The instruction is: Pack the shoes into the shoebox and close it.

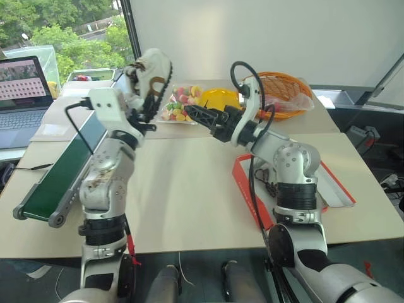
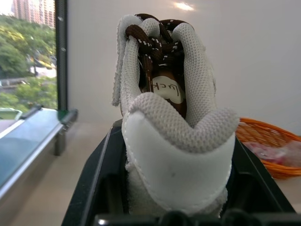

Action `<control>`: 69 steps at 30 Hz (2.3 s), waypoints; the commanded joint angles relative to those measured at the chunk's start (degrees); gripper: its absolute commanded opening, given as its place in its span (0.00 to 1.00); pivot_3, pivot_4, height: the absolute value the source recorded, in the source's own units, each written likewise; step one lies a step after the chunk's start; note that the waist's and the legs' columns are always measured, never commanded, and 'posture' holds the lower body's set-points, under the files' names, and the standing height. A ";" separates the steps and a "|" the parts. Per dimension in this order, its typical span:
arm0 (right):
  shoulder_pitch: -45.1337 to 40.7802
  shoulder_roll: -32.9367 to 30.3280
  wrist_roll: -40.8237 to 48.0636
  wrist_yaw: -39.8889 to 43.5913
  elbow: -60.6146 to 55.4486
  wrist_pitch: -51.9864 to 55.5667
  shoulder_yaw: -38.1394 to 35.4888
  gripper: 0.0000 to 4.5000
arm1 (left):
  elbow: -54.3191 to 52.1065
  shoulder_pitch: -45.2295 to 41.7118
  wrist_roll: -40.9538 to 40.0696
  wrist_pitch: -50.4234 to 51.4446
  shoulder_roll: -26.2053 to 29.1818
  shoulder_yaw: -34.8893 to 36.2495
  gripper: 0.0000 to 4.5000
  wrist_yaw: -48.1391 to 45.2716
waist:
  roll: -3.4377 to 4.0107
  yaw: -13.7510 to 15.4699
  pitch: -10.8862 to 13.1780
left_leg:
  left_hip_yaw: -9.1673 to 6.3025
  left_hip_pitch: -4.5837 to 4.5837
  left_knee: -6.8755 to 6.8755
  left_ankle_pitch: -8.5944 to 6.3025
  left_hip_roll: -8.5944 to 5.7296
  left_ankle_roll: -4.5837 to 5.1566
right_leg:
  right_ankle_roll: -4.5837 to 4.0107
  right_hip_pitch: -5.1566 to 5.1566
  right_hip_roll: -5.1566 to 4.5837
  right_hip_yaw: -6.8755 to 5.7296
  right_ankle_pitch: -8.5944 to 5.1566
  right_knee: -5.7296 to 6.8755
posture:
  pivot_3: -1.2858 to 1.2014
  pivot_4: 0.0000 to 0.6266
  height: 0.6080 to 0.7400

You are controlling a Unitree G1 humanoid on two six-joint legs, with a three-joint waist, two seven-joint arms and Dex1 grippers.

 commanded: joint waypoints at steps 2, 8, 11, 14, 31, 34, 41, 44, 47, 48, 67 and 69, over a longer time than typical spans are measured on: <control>-2.67 0.17 1.31 -0.65 1.79 -3.19 -1.84 1.00 | -5.96 -1.53 -1.10 2.16 -3.19 -3.24 0.40 1.46 | 0.00 0.02 0.00 | 0.00 -0.02 0.01 0.00 0.00 0.00 | 0.00 -0.01 0.00 0.00 0.00 -0.02 | 0.52 0.24 1.00; -4.61 -0.83 0.10 -0.26 7.76 -7.90 -3.01 1.00 | -8.70 -1.21 -2.22 5.53 -6.01 -5.43 0.40 2.36 | 0.00 -0.08 0.00 | 0.01 0.01 0.01 0.00 0.01 0.00 | 0.00 0.00 0.03 0.01 0.00 0.00 | 0.52 0.24 1.00; -5.83 -1.38 -0.06 -0.02 11.09 -10.13 -3.69 1.00 | -10.87 -0.46 -2.80 7.64 -7.03 -6.19 0.40 2.71 | 0.00 -0.14 0.00 | 0.02 0.00 0.01 0.00 0.01 0.00 | 0.00 0.03 0.03 0.01 0.00 -0.05 | 0.52 0.24 1.00; -6.78 -1.58 0.26 0.05 13.64 -11.66 -4.43 1.00 | -12.46 0.55 -3.12 9.43 -7.47 -6.26 0.40 2.96 | 0.01 -0.16 0.00 | 0.02 0.00 0.00 0.00 0.02 0.01 | 0.00 0.02 0.05 0.01 0.00 -0.05 | 0.52 0.24 1.00; -8.66 -0.57 0.53 1.80 17.37 -15.77 -3.77 0.08 | -14.18 2.04 -4.87 13.86 -8.93 -5.41 0.40 4.14 | 0.01 -0.04 0.01 | 0.02 0.00 0.00 0.00 0.02 0.01 | 0.00 0.03 0.04 0.01 0.00 -0.07 | 0.52 0.24 1.00; -8.79 -0.42 0.35 1.55 17.58 -15.92 -3.67 0.07 | -13.71 1.86 -5.44 14.63 -8.75 -4.77 0.40 3.89 | 0.01 -0.03 0.01 | 0.02 -0.01 0.00 0.00 0.01 0.01 | 0.00 0.03 0.04 0.01 0.00 -0.08 | 0.52 0.24 1.00; -8.89 -1.58 -2.14 -0.09 17.99 -17.34 -2.76 0.07 | -14.79 3.72 -11.23 19.53 -4.04 -0.19 0.96 0.72 | 0.02 -0.14 0.01 | 0.02 0.00 0.00 0.00 0.02 0.01 | 0.00 0.02 0.05 0.01 0.00 -0.07 | 0.52 0.24 1.00; -8.76 -3.46 -3.52 0.49 17.21 -17.44 -2.08 0.07 | -16.14 5.08 -15.82 22.99 -0.68 4.19 0.96 -0.37 | 0.03 -0.20 0.02 | 0.02 0.00 0.00 0.00 0.03 0.01 | 0.00 0.01 0.06 0.02 -0.01 -0.06 | 0.52 0.24 1.00; -8.60 -9.31 -7.74 2.33 15.74 -17.44 0.89 0.07 | -19.24 6.80 -20.18 26.78 4.78 5.81 0.96 -3.87 | 0.04 -0.15 0.02 | 0.02 -0.02 0.00 0.00 0.03 0.01 | 0.00 0.00 0.05 0.01 -0.01 -0.07 | 0.52 0.24 1.00; -8.85 -11.64 -9.05 3.00 15.48 -16.98 2.02 0.07 | -19.68 7.15 -21.36 27.57 6.00 5.86 0.96 -4.51 | 0.05 0.07 0.03 | 0.02 -0.04 0.00 0.00 0.03 0.01 | 0.01 -0.01 0.05 0.01 -0.01 -0.09 | 0.52 0.24 1.00; -4.35 -49.68 -10.85 27.37 -3.07 9.11 14.93 0.07 | -13.45 11.62 -17.16 21.87 2.93 -4.06 0.96 -5.85 | 0.10 0.45 0.07 | 0.06 -0.07 -0.02 -0.04 -0.02 0.07 | 0.08 0.12 0.00 0.02 -0.06 -0.30 | 0.52 0.24 1.00; -0.59 -50.88 -10.97 28.22 -5.19 8.68 15.19 0.07 | -12.87 10.80 -16.47 21.13 3.36 -4.99 0.96 -6.59 | 0.10 0.45 0.07 | 0.07 -0.05 0.00 -0.04 -0.02 0.07 | 0.09 0.17 -0.01 0.02 -0.06 -0.32 | 0.52 0.24 1.00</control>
